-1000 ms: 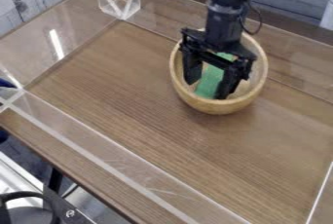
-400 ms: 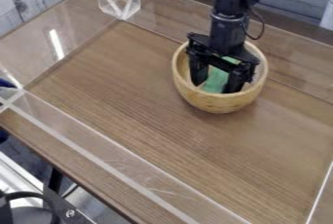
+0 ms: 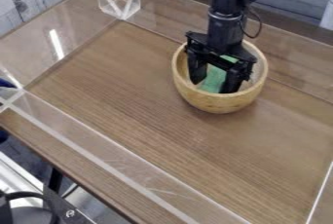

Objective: Remove the green block from inside the brown bowl and put it on the table

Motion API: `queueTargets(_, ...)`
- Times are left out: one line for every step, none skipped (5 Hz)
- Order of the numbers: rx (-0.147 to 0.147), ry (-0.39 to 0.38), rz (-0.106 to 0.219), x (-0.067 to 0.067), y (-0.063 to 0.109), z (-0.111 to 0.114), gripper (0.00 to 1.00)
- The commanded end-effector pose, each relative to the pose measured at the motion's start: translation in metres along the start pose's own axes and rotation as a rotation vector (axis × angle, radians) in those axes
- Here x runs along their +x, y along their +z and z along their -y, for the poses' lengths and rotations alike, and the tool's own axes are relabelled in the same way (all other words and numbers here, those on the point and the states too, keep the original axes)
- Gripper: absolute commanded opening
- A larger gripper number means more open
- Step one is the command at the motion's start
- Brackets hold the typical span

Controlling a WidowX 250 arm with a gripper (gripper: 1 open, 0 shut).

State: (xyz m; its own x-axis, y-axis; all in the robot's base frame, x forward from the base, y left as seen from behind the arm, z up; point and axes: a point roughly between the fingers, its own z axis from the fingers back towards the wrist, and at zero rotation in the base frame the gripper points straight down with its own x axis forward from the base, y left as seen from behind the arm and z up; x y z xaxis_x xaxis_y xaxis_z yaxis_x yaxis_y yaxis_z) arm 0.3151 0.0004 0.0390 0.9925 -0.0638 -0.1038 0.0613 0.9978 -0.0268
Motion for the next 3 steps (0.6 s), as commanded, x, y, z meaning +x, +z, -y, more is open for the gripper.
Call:
queueTargets(0.008,0.008,0.082,0.0131,0.0209,-0.005,1.0)
queueTargets(0.011,0.009,0.087,0.0159,0.0204,-0.0068,1.0)
queueTargets(0.011,0.013,0.088,0.0164,0.0191,-0.0072,1.0)
